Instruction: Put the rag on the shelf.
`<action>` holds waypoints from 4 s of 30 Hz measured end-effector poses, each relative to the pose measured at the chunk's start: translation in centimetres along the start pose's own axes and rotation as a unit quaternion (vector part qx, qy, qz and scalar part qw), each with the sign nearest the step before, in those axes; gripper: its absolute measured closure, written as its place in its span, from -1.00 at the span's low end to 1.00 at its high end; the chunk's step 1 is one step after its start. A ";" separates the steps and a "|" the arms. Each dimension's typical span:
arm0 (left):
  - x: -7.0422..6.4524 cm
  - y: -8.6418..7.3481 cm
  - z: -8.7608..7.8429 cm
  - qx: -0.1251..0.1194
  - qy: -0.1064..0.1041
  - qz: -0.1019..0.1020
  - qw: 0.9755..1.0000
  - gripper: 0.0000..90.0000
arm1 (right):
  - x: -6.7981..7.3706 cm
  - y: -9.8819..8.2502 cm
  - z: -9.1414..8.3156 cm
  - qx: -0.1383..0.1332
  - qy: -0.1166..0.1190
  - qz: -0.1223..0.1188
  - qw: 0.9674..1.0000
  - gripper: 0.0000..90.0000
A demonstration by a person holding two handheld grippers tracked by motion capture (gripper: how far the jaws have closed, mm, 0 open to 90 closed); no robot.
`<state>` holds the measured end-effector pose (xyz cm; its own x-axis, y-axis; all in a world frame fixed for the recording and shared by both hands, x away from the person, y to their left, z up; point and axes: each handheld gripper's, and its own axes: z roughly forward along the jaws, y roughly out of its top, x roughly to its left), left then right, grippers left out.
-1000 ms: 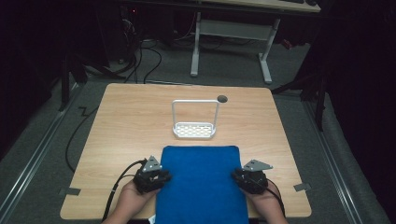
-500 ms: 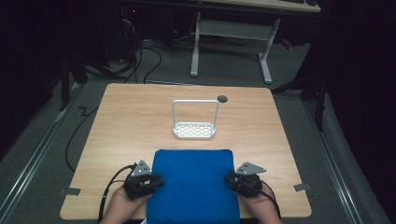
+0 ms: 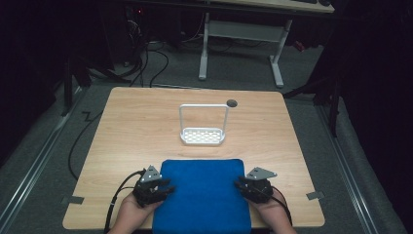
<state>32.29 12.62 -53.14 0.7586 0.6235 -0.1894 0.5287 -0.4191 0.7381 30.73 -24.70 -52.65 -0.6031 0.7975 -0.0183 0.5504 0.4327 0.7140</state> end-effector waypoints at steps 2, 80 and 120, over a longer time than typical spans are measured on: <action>-0.2 -0.1 -0.2 0.006 -0.005 0.005 1.000 0.40 | 0.2 -0.3 -0.4 0.003 0.008 -0.003 1.000 0.56; 3.7 2.8 -1.4 -0.123 0.077 -0.034 0.989 0.94 | -2.2 3.4 -0.5 -0.106 -0.039 0.056 0.992 0.97; 1.3 8.6 -7.8 -0.261 0.106 0.031 0.959 0.95 | -1.1 8.6 -7.1 -0.257 -0.070 0.029 0.963 0.97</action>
<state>34.85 15.03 -42.01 0.6589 0.7511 -0.0399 0.1803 -0.1061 0.9779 32.04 -24.84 -41.50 -0.4759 0.8787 -0.0371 0.2002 0.1493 0.9683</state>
